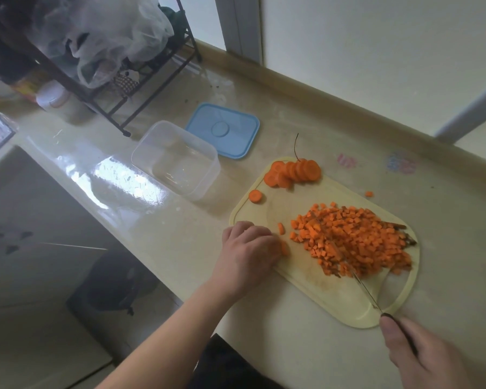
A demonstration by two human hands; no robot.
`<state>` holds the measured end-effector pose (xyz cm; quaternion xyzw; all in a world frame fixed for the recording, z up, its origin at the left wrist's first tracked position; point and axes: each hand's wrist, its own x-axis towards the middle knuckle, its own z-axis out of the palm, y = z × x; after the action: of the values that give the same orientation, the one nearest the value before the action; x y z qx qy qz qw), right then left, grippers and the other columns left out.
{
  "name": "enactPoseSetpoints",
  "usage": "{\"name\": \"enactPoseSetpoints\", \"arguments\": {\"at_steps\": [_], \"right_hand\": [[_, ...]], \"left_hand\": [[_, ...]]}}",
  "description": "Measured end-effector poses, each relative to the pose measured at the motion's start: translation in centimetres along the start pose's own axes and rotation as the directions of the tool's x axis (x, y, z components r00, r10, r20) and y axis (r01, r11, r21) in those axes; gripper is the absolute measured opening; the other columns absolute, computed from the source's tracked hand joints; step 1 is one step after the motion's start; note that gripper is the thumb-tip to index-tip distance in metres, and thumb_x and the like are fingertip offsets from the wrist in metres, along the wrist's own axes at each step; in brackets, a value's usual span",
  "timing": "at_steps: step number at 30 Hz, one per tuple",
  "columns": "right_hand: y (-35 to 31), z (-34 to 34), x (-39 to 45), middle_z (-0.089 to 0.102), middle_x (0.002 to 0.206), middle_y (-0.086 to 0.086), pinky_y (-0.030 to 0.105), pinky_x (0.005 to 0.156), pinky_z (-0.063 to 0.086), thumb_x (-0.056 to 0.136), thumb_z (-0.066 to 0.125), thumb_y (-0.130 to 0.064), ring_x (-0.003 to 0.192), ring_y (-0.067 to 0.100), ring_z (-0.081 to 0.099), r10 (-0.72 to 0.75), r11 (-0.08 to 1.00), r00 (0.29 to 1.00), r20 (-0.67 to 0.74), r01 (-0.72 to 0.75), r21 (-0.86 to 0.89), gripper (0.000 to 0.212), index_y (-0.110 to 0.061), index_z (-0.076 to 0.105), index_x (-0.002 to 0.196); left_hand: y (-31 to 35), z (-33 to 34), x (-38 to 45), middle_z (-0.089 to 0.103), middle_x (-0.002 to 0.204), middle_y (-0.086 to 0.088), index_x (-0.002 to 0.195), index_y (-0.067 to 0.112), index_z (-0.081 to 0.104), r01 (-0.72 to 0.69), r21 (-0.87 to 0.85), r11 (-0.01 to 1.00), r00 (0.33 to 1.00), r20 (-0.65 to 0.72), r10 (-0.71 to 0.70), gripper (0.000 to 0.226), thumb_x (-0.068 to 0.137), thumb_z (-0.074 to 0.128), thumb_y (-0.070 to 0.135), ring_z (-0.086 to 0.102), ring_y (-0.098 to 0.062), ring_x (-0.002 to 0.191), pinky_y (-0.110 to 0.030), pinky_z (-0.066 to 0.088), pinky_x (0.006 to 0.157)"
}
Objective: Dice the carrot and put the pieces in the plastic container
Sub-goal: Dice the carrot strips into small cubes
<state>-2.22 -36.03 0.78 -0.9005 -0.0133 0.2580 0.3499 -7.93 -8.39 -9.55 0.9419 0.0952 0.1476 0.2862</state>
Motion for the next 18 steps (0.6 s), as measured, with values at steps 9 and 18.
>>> {"name": "enactPoseSetpoints", "arguments": {"at_steps": [9,18], "right_hand": [[0.26,0.22,0.02,0.059,0.049,-0.002,0.017,0.064,0.044,0.043,0.012,-0.106,0.061,0.003,0.059,-0.024,1.000,1.000,-0.013,0.024,-0.021,0.089,-0.040,0.062,0.074],[0.39,0.39,0.17,0.057,0.047,0.001,0.019,0.061,0.043,0.044,0.012,-0.106,0.058,0.006,0.058,-0.029,0.998,1.000,-0.002,0.028,-0.063,0.092,-0.034,0.057,0.078]], "left_hand": [[-0.05,0.06,-0.69,0.072,0.101,0.017,0.086,0.022,0.076,0.067,-0.067,0.996,0.995,-0.069,-0.072,0.021,0.084,0.069,0.042,0.051,-0.013,0.102,-0.035,0.033,0.089],[0.02,0.59,-0.07,0.071,0.102,0.012,0.092,0.023,0.076,0.032,-0.054,0.998,0.998,-0.043,-0.034,0.028,0.083,0.069,0.048,0.053,-0.015,0.103,-0.037,0.034,0.087]]}}
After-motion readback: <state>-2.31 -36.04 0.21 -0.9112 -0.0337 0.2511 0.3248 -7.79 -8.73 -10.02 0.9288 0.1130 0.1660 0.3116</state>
